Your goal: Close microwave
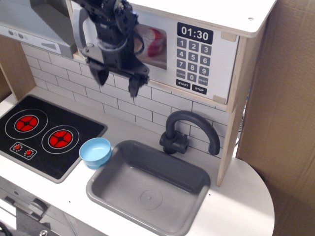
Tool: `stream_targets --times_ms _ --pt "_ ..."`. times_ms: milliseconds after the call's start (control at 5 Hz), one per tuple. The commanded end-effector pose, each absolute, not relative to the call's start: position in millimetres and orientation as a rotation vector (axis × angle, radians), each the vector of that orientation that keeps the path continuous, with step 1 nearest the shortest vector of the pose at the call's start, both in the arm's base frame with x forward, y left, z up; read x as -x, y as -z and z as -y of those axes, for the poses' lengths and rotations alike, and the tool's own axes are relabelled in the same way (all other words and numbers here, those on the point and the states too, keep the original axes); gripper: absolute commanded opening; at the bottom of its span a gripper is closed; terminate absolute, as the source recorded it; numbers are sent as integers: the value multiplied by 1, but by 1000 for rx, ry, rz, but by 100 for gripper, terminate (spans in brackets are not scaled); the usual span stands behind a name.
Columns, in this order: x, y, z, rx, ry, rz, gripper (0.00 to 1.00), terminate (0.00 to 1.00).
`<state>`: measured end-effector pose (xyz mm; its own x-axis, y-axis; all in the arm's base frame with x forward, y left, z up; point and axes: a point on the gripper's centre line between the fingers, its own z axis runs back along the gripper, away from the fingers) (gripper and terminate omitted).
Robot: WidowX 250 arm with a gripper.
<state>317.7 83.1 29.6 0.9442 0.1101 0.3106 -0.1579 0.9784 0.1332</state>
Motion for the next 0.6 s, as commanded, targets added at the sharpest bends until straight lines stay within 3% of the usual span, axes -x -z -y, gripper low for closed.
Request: stream_targets --times_ms 0,200,400 --pt "-301 -33 -67 -65 -166 288 100 0" --pt "-301 -33 -67 -65 -166 288 100 0" --pt "-301 -33 -67 -65 -166 288 100 100"
